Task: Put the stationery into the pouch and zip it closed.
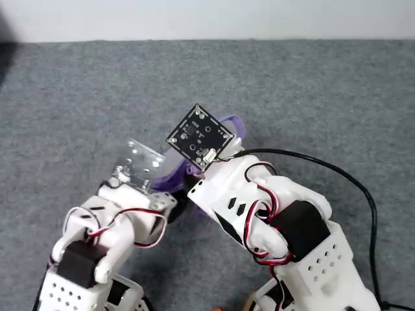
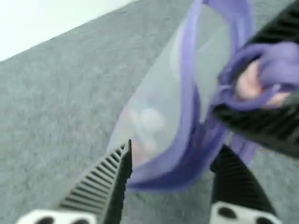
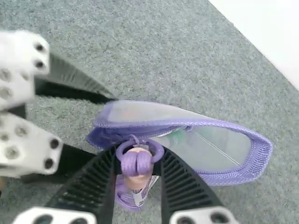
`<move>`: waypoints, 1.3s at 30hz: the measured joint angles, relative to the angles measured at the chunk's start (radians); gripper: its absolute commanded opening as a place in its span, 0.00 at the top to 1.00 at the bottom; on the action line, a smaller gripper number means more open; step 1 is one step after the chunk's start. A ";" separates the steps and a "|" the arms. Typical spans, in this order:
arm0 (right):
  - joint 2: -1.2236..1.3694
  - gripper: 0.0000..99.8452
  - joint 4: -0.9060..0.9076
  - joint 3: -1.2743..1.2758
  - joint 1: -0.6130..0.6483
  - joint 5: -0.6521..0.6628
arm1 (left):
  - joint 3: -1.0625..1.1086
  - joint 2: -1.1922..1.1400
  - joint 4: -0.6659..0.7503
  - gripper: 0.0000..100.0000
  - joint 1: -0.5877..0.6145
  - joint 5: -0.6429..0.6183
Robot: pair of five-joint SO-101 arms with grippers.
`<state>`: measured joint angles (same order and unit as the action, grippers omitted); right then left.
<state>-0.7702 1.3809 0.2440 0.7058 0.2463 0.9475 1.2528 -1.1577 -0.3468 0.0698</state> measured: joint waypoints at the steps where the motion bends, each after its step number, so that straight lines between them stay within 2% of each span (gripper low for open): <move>1: 0.000 0.99 0.000 0.000 0.000 0.000 | 0.014 0.000 0.032 0.79 -0.003 0.000; 5: 0.000 0.99 0.000 0.000 0.000 0.000 | 0.052 0.000 0.126 0.85 -0.015 0.000; 13: 0.000 0.99 0.000 0.000 0.000 0.000 | 0.063 -0.002 0.212 0.99 -0.040 0.000; 17: 0.000 0.99 -0.002 0.000 -0.015 0.000 | 0.063 -0.002 0.215 0.99 -0.101 0.000; 25: 0.009 0.99 -0.123 0.000 -0.181 0.040 | 0.063 -0.002 0.212 0.99 -0.137 -0.003; 33: 0.109 0.99 -0.285 0.002 -0.327 0.051 | 0.057 -0.002 0.201 0.99 -0.140 -0.155; 39: 0.181 0.99 -0.377 0.002 -0.417 0.009 | 0.048 -0.002 0.196 0.99 -0.140 -0.184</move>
<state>-0.5892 1.0035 0.2455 0.2885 0.2555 0.9950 1.2513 -0.9613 -0.4864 -0.1143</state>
